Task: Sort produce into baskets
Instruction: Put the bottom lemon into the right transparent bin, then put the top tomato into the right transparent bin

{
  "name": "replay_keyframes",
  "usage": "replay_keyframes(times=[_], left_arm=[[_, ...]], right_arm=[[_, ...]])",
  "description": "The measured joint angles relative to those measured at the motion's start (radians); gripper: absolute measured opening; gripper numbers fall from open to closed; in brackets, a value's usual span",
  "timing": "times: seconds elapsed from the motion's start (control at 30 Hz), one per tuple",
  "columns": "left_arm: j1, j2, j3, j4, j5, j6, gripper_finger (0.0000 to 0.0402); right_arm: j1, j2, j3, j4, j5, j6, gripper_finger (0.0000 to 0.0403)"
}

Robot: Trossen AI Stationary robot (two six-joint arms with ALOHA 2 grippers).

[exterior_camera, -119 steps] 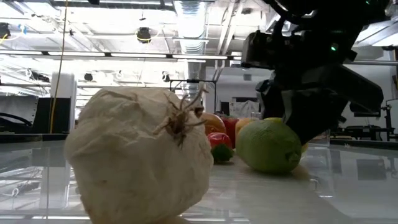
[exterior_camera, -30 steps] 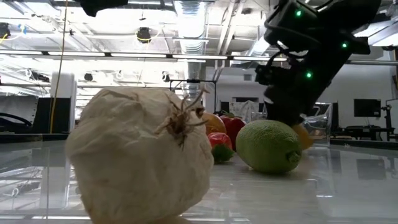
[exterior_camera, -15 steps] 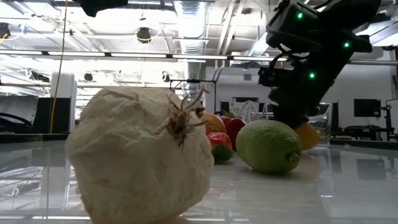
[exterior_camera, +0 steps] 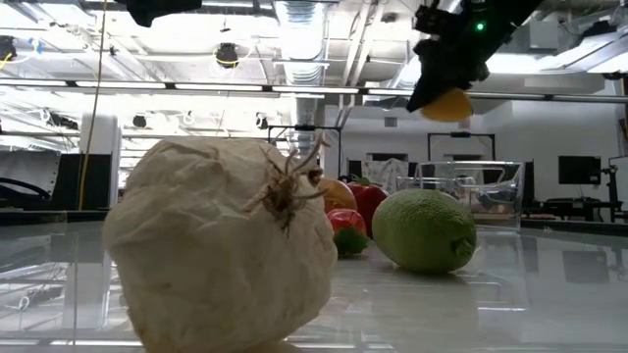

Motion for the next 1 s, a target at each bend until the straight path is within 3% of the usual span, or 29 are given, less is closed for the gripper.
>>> replay_keyframes(times=[0.13, 0.3, 0.4, 0.5, 0.63, 0.83, 1.0], left_arm=[[0.0, 0.0, 0.0, 0.0, 0.0, 0.003, 0.0256], [0.0, 0.0, 0.0, 0.0, 0.0, 0.008, 0.0256], [0.0, 0.0, 0.0, 0.001, 0.0, 0.009, 0.0256], [0.0, 0.0, 0.0, 0.001, -0.001, 0.016, 0.0256], [0.0, 0.0, 0.0, 0.001, -0.001, 0.017, 0.0256], [0.0, 0.0, 0.0, 0.001, -0.018, 0.017, 0.0256], [0.0, 0.0, 0.0, 0.001, -0.028, 0.018, 0.0256]], right_arm=[[-0.139, -0.061, -0.005, -0.017, -0.025, -0.044, 0.0247], [-0.289, -0.056, -0.009, -0.026, -0.174, -0.085, 0.0259], [-0.339, -0.035, -0.009, -0.023, -0.274, -0.086, 0.0269], [-0.352, -0.016, -0.009, -0.04, -0.3, -0.086, 0.0278], [-0.299, -0.013, -0.009, -0.026, -0.299, -0.086, 0.0285], [-0.12, -0.005, -0.009, 0.066, -0.3, -0.079, 0.0286], [0.023, 0.082, -0.009, 0.119, -0.3, -0.07, 0.0307]])
